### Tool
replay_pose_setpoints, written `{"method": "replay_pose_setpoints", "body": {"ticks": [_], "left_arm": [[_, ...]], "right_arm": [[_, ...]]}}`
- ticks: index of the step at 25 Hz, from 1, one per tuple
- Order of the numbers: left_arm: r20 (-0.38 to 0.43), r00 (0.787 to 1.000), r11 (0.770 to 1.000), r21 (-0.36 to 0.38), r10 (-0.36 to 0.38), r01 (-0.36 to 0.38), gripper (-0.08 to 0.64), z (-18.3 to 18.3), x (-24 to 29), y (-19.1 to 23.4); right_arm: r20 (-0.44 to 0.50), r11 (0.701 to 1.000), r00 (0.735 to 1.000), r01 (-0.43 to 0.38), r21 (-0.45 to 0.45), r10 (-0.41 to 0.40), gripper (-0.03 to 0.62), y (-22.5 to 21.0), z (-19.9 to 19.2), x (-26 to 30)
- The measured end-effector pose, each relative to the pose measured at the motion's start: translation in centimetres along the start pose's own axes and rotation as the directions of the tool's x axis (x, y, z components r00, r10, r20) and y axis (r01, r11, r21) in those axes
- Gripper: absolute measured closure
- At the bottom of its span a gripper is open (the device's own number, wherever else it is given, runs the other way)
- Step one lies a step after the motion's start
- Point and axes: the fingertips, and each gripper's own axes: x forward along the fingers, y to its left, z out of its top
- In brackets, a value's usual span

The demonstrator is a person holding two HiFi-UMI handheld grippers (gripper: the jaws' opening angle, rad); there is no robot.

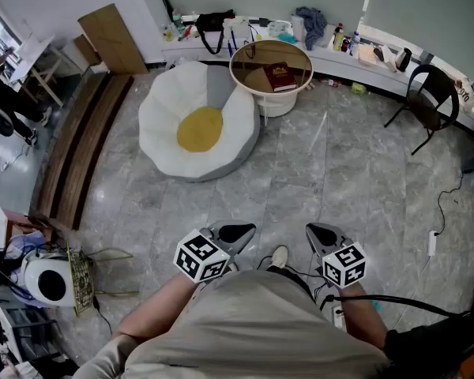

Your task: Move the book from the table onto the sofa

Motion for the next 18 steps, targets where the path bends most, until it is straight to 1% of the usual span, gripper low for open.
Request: {"method": "replay_pose_setpoints", "body": {"ticks": [4, 6, 10, 12, 14, 18], "left_arm": [[0.016, 0.999, 0.999, -0.019, 0.033, -0.032, 0.551, -2.5, -5.6, 2.6], [0.021, 0.999, 0.998, -0.041, 0.049, -0.048, 0.551, -4.0, -8.3, 4.0], [0.014, 0.998, 0.995, -0.079, 0.063, -0.062, 0.551, -7.7, -12.8, 6.4], [0.003, 0.998, 0.994, -0.085, 0.065, -0.065, 0.551, -9.0, -14.2, 7.7], [0.001, 0.998, 0.993, -0.094, 0.066, -0.065, 0.551, -9.6, -15.1, 9.0], [0.025, 0.997, 0.992, -0.111, 0.068, -0.065, 0.551, -8.9, -14.7, 11.0]], "right_arm": [[-0.012, 0.999, 1.000, -0.020, -0.029, 0.020, 0.580, 5.5, 0.4, 3.1], [-0.027, 0.999, 0.999, -0.029, -0.040, 0.028, 0.580, 8.1, 0.2, 4.6], [-0.037, 0.999, 0.999, -0.020, -0.033, 0.019, 0.580, 12.4, -0.2, 6.9], [-0.027, 1.000, 1.000, -0.010, -0.003, 0.010, 0.580, 13.6, -0.3, 7.8], [-0.021, 1.000, 1.000, -0.008, 0.023, 0.009, 0.580, 14.3, 0.1, 8.6], [-0.035, 1.000, 0.999, -0.006, -0.004, 0.006, 0.577, 13.6, 1.0, 9.9]]}}
